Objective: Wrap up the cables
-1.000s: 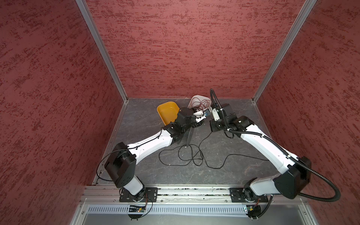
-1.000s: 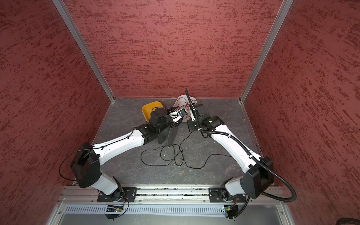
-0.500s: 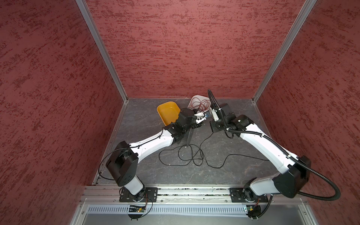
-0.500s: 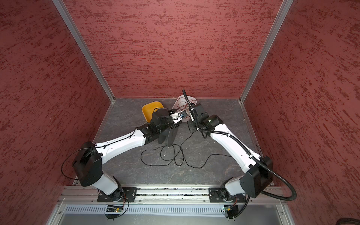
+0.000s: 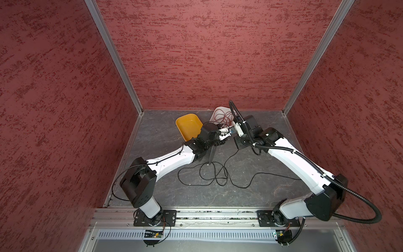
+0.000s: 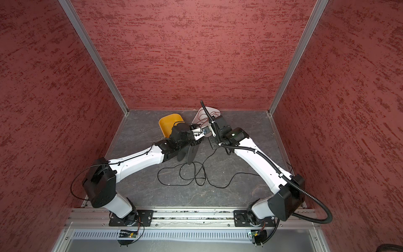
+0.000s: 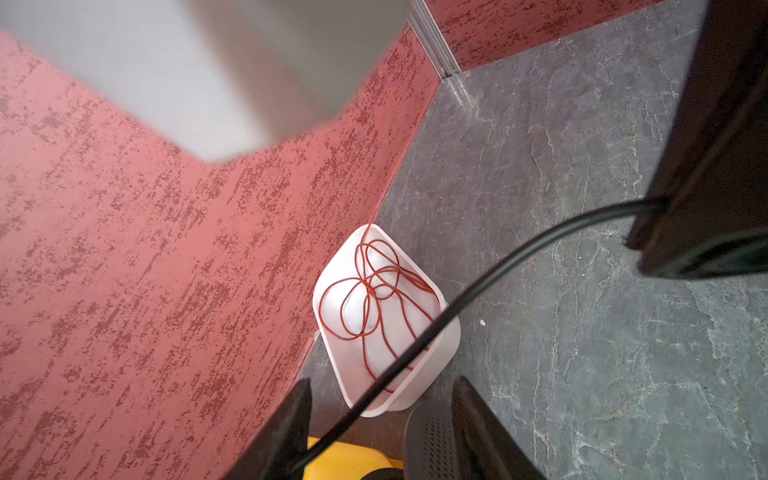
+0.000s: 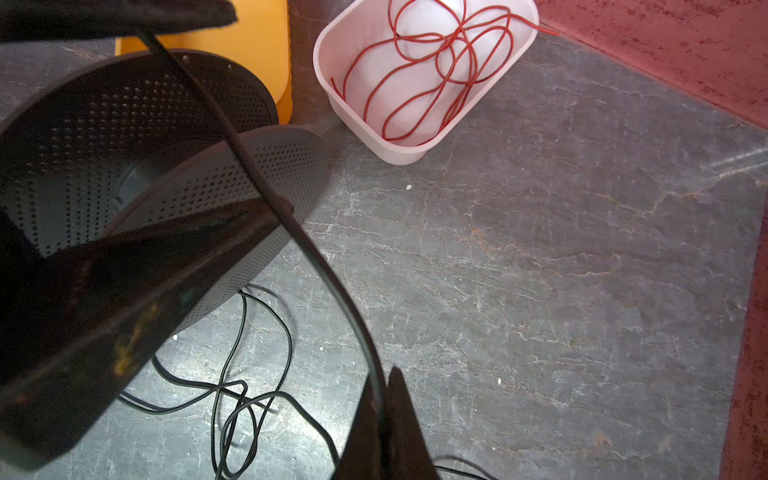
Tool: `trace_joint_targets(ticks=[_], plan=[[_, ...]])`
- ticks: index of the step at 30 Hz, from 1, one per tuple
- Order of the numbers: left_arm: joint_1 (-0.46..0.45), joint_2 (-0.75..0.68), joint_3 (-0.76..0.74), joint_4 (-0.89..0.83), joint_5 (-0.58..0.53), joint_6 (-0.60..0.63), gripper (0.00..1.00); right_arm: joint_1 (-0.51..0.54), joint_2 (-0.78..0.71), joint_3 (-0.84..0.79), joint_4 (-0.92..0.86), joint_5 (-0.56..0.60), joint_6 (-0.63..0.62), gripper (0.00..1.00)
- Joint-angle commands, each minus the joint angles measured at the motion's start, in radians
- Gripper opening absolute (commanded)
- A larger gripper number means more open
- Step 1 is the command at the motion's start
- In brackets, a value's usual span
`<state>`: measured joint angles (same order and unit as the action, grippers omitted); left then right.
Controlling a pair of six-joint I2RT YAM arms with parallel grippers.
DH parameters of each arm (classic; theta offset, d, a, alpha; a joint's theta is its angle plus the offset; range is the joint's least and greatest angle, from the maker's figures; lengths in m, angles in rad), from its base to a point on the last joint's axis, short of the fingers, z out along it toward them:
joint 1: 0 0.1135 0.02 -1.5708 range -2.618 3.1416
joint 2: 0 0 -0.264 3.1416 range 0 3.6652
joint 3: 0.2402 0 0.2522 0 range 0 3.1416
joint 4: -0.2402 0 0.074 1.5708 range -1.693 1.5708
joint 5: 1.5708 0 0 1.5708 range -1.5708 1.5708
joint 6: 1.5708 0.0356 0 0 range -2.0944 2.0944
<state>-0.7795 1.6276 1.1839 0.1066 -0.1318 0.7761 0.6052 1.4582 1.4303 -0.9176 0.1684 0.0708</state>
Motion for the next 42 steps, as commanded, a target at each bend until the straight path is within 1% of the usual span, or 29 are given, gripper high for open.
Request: trace_joint_targets(ticks=[1, 4, 8, 12, 15, 17, 18, 20, 21, 22, 26, 28, 30, 33, 36, 40, 42], plan=[[-0.005, 0.027, 0.023, 0.008, 0.018, 0.003, 0.51, 0.024, 0.018, 0.034, -0.005, 0.008, -0.034, 0.00], [-0.007, 0.035, 0.020, 0.022, 0.009, -0.001, 0.47, 0.028, 0.022, 0.033, 0.008, -0.014, -0.041, 0.00], [-0.009, 0.035, 0.020, 0.030, -0.005, -0.018, 0.38, 0.028, 0.023, 0.026, 0.037, -0.013, -0.037, 0.00], [-0.009, 0.023, 0.007, 0.049, -0.002, -0.032, 0.23, 0.028, 0.001, -0.013, 0.104, -0.035, -0.038, 0.00], [-0.009, 0.017, 0.001, 0.058, -0.011, -0.045, 0.16, 0.028, -0.039, -0.048, 0.163, -0.053, -0.037, 0.00], [-0.006, 0.023, 0.028, 0.015, -0.025, -0.075, 0.11, 0.028, -0.057, -0.070, 0.200, -0.065, -0.035, 0.00], [-0.003, 0.028, 0.045, -0.012, -0.029, -0.091, 0.07, 0.028, -0.063, -0.081, 0.215, -0.070, -0.032, 0.00], [-0.001, 0.032, 0.064, -0.043, -0.032, -0.111, 0.04, 0.028, -0.071, -0.094, 0.240, -0.067, -0.029, 0.00], [0.001, 0.032, 0.065, -0.048, -0.033, -0.116, 0.02, 0.028, -0.073, -0.099, 0.247, -0.063, -0.029, 0.03], [0.000, 0.031, 0.064, -0.048, -0.036, -0.119, 0.00, 0.029, -0.076, -0.104, 0.256, -0.060, -0.029, 0.08], [0.002, 0.020, 0.074, -0.084, -0.049, -0.156, 0.00, 0.026, -0.091, -0.131, 0.293, -0.050, -0.013, 0.33], [0.007, 0.019, 0.102, -0.140, -0.050, -0.190, 0.00, 0.027, -0.115, -0.159, 0.325, -0.041, 0.006, 0.43], [0.017, 0.024, 0.145, -0.216, -0.055, -0.239, 0.00, 0.027, -0.154, -0.207, 0.377, -0.036, 0.032, 0.57], [0.032, 0.027, 0.197, -0.304, -0.067, -0.310, 0.00, 0.027, -0.230, -0.305, 0.464, -0.037, 0.072, 0.70], [0.036, 0.012, 0.217, -0.345, -0.081, -0.362, 0.00, 0.027, -0.316, -0.424, 0.576, -0.043, 0.123, 0.74], [0.037, 0.001, 0.258, -0.427, -0.087, -0.446, 0.00, 0.027, -0.395, -0.565, 0.725, -0.051, 0.172, 0.74], [0.036, 0.006, 0.283, -0.475, -0.092, -0.480, 0.00, 0.026, -0.425, -0.627, 0.807, -0.074, 0.191, 0.74]])
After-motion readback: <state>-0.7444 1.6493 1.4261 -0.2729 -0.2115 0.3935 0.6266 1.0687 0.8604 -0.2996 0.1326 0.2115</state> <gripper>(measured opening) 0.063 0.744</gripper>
